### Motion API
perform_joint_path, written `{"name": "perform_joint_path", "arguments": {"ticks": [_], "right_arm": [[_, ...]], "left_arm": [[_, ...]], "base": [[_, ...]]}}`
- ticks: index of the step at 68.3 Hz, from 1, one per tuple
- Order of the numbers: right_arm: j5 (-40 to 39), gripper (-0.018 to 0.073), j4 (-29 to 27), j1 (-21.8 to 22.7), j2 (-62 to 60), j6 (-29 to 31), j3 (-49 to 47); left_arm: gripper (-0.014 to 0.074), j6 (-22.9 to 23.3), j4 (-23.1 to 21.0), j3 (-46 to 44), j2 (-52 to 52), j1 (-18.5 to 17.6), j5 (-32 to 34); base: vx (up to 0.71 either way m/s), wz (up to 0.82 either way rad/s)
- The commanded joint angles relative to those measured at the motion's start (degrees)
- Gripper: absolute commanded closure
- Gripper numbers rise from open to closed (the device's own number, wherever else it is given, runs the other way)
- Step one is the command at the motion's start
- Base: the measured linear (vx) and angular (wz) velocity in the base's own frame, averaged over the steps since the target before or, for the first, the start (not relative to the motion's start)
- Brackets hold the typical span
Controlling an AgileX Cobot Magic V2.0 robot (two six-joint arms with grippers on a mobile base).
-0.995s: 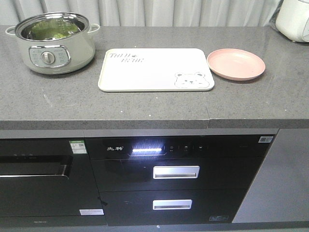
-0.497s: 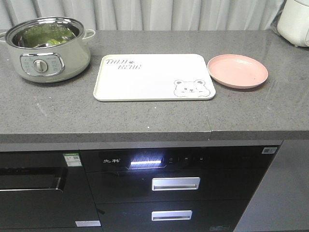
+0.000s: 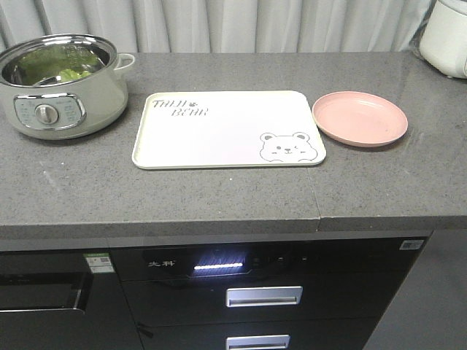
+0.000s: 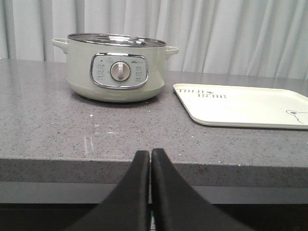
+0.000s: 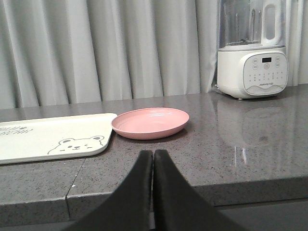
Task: Transfer vegetables to tray and serve
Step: 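Continue driving closer and align the base with the tray, then creep the base up to the counter edge and stop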
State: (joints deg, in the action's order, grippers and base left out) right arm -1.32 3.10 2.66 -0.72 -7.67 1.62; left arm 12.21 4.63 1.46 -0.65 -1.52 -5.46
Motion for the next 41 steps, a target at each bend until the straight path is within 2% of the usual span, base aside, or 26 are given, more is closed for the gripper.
{"name": "perform_joint_path", "arguments": {"ticks": [1, 41], "right_arm": [[-4.27, 0.0562, 0.50, 0.17, -0.27, -0.03, 0.84], [-4.21, 0.0562, 0.50, 0.17, -0.27, -0.03, 0.84]], "left_arm": [[0.0602, 0.60, 0.00, 1.46, -0.80, 0.00, 4.45], [0.0602, 0.60, 0.00, 1.46, -0.80, 0.00, 4.45]], "base": [[0.08, -0.02], [0.08, -0.02]]}}
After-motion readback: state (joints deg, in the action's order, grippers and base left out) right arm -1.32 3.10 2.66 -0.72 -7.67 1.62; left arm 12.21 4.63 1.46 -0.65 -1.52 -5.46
